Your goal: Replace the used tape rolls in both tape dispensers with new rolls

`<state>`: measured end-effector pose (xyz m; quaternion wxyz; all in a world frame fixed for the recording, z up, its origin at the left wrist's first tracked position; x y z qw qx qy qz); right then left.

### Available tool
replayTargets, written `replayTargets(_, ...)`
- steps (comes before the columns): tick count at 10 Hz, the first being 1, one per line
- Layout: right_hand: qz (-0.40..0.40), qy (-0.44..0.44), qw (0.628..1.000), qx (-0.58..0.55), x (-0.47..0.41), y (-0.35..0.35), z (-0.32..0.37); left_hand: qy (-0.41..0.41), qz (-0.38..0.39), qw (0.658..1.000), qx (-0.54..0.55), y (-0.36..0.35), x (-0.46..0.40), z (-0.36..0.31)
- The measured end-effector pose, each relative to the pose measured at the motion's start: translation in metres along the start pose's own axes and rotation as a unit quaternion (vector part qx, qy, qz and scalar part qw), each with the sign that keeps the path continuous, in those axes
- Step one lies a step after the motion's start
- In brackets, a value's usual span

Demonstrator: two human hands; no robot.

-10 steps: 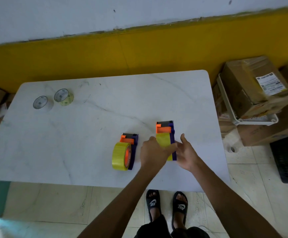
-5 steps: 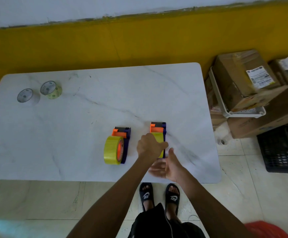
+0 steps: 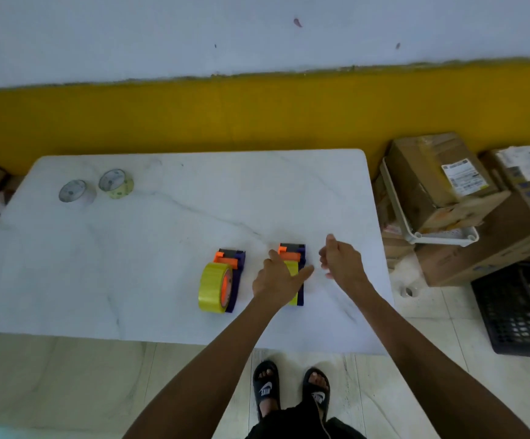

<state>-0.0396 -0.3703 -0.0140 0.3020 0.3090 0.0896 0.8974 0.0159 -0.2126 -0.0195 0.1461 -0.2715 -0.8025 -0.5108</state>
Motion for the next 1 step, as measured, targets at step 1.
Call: replayTargets(1,-0.002,0.105,0.995,0.0,0.008,0.009,0.0657,-0.054,-0.064,0.995,0.046,0.0461,0.0038,-0.0253)
Point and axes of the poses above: each hand's wrist, its own x-axis away from the middle knuckle, its own y-axis out of the back of the hand, z = x × y, the point moved 8 cm from there along -x, towards the middle knuckle, and after that the axes turned 3 degrees about -x, right-handed, at the moved point
